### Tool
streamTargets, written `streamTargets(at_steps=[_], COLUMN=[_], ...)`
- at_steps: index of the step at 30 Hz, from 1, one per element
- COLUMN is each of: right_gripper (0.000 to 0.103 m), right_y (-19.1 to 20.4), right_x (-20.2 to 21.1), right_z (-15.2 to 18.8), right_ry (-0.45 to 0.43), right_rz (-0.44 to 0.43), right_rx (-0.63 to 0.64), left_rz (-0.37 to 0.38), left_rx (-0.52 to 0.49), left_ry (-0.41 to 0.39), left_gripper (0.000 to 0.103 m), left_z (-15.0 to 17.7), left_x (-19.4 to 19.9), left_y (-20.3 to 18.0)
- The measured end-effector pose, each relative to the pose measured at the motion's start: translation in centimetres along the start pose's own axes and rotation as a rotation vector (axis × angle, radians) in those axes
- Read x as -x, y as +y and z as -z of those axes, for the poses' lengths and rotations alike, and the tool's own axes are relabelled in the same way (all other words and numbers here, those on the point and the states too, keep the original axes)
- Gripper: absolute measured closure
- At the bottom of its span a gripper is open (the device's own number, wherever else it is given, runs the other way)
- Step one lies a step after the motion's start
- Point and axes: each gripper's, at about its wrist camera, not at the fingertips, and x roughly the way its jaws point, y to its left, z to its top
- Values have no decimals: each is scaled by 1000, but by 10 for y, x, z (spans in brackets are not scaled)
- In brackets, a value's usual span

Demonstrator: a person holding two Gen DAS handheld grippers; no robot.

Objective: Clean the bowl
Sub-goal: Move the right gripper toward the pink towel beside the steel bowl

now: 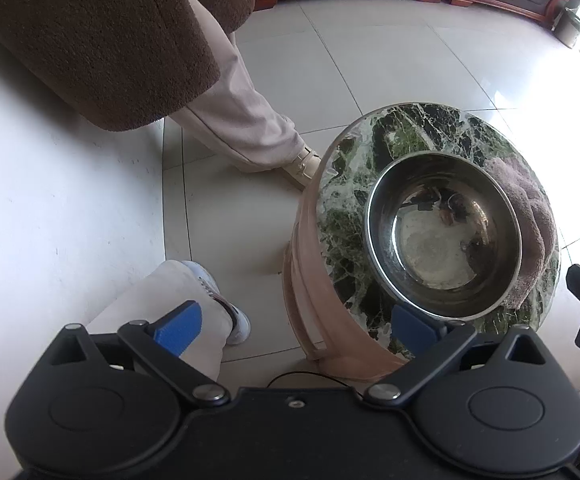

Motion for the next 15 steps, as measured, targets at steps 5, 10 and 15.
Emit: streamTargets(at_steps=[5,10,15], right_gripper=[0,0,0], right_y=[-2,-2,0], right_x=[3,3,1], right_z=[2,2,3], right_ry=[0,2,6], right_rz=[3,6,4], right_rx=[3,10,12], left_rz=[-7,-1,0], left_rx=[1,17,22], left_ry=[1,3,7], left_gripper=[1,1,1], left_z=[-1,1,2], left_x=[1,0,-1], left_y=[0,2,3])
